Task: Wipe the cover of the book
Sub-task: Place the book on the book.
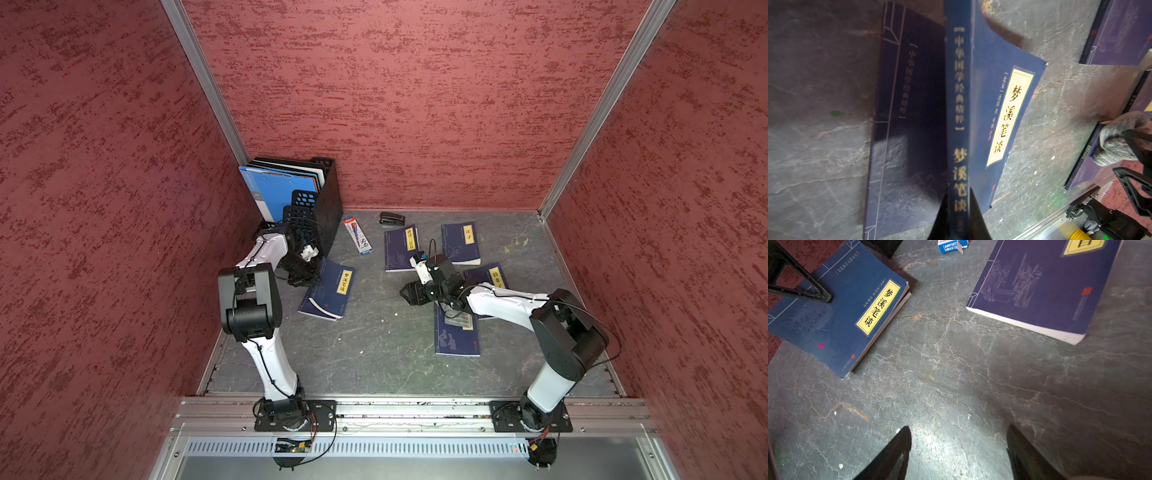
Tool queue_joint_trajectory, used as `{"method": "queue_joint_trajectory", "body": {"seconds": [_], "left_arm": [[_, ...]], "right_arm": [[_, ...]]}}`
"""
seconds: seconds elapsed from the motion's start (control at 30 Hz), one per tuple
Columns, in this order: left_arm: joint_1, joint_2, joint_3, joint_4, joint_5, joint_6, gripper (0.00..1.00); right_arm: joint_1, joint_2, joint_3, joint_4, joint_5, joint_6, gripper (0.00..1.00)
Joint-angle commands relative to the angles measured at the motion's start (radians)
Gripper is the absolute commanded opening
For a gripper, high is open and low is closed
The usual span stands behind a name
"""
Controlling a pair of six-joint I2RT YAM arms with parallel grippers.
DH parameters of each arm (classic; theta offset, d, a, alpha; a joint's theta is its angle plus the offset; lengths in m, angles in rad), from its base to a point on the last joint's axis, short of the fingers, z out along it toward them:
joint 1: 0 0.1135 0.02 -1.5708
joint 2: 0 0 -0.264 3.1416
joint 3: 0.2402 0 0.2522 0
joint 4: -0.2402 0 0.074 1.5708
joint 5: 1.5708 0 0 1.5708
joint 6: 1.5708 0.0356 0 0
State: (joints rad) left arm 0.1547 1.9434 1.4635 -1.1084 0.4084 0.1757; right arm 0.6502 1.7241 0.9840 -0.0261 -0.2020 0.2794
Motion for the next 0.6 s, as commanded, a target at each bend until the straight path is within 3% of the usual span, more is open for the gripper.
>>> {"method": "queue_joint_trajectory", "body": {"seconds": [0.0, 0.3, 0.57], "left_arm": [[-0.015, 0.031, 0.029, -0.008, -0.1, 0.025, 0.06], [-0.041, 0.078, 0.052, -0.017, -0.195, 0.03, 0.15], [-0.047, 0.075, 0.054, -0.008, -0.27, 0.021, 0.37]], "right_arm": [[-0.006, -0.031, -0.017, 0.032, -0.02, -0.009, 0.73], [-0.007, -0.024, -0.018, 0.034, -0.016, -0.011, 0.73], [-0.008, -0.016, -0.01, 0.034, -0.029, -0.011, 0.73]]}}
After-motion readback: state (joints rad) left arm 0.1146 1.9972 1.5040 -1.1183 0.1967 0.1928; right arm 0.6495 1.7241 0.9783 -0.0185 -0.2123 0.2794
